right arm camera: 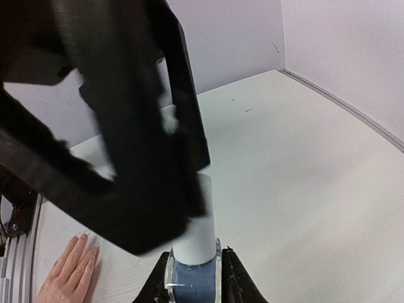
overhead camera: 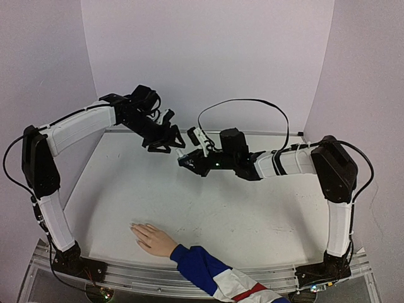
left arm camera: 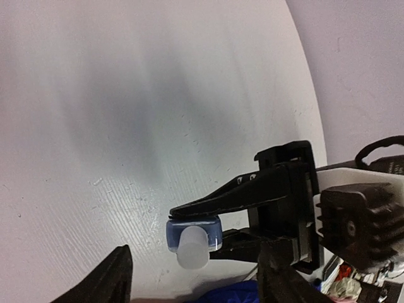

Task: Paint the nails

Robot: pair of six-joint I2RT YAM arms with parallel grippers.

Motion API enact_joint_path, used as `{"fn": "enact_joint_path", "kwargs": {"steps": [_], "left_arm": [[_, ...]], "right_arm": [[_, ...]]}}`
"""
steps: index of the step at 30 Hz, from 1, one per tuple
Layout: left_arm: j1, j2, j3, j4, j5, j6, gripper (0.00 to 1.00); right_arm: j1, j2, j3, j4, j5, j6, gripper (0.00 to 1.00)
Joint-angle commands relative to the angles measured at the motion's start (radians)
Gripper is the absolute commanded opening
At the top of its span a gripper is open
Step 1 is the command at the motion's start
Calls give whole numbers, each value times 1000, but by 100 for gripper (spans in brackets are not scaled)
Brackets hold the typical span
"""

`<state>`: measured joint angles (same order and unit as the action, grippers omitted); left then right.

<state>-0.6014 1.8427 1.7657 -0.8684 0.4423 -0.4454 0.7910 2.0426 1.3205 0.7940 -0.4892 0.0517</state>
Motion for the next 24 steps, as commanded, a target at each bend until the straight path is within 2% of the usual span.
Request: {"fn": "enact_joint_path", "kwargs": {"steps": [1,3,5,8,10,15,24], "left_arm": [[0,-204,-97,190,9,50,78],[0,-277,-182,319,64,66,86],[0,-338,-258,481,190,67,90],[-2,-386,-333,708,392,36,91],[-22,-387,-322,761,465,44,90],[-67,-384,-274,783,559,107,82],[-98,-376,-250,800,569,104,51]], "right_arm": [[3,-181,-49,106,-26,83,0],[-2,-237,-72,108,-56,119,0],[-6,-297,-90,109,-116,144,0],[-12,-355,-96,130,-225,200,0],[-15,-369,-79,150,-322,246,0],[-15,-373,-65,280,-443,384,0],[-15,-359,-58,386,-480,476,0]]}}
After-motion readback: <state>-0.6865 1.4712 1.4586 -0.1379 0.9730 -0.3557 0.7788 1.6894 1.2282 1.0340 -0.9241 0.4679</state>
